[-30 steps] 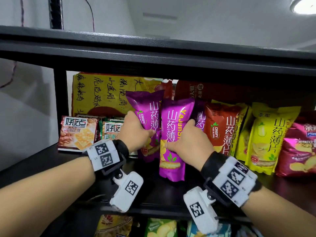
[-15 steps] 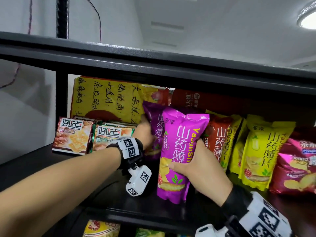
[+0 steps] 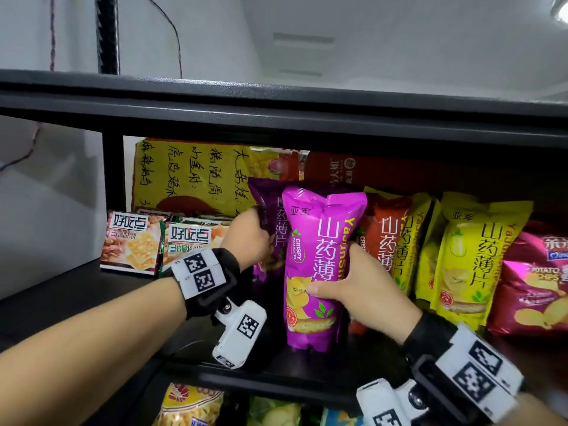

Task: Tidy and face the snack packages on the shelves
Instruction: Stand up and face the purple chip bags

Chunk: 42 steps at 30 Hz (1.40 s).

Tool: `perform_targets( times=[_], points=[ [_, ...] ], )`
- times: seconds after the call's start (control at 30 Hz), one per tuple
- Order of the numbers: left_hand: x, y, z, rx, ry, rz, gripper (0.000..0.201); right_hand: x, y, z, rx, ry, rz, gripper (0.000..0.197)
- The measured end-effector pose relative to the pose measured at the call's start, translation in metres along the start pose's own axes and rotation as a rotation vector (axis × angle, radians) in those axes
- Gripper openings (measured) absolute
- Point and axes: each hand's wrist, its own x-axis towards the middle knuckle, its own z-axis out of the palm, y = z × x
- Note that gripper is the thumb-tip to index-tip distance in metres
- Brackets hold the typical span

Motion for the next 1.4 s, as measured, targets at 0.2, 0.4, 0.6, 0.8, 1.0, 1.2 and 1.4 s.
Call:
perform_targets(
  times=[0.2, 0.4, 0.6, 0.8, 1.0, 1.2, 1.4],
  points=[
    [-0.054, 0.025, -0.021, -0.720, -0.148, 0.025, 0.058, 0.006, -0.005, 0.005, 0.103, -0.107, -0.025, 0.047],
    [-0.063, 0.047, -0.027, -0.769, -0.065, 0.169, 0.030, 0.009, -0.010, 0.005, 0.209, -0.252, -0.032, 0.058],
    [-0.064, 0.048, -0.039, -0.832, -0.102, 0.291, 0.038, 0.012, -0.033, -0.004, 0.578, -0.125, -0.155, 0.034],
    [-0.066, 0.045, -0.047, -0.878, -0.087, 0.302, 0.018, 0.018, -0.051, 0.000, 0.299, 0.139, -0.243, 0.056],
    [-0.068, 0.044, -0.054, -0.830, -0.138, 0.211, 0.023, 0.017, -0.068, 0.010, 0.110, 0.275, -0.252, 0.057],
    [-0.083, 0.028, -0.064, -0.562, -0.461, 0.106, 0.072, 0.028, -0.080, 0.010, 0.180, 0.381, -0.088, 0.054],
    [-0.076, 0.033, -0.081, -0.785, -0.398, -0.084, 0.019, 0.009, -0.075, 0.022, 0.536, -0.308, 0.247, 0.078]
  ],
)
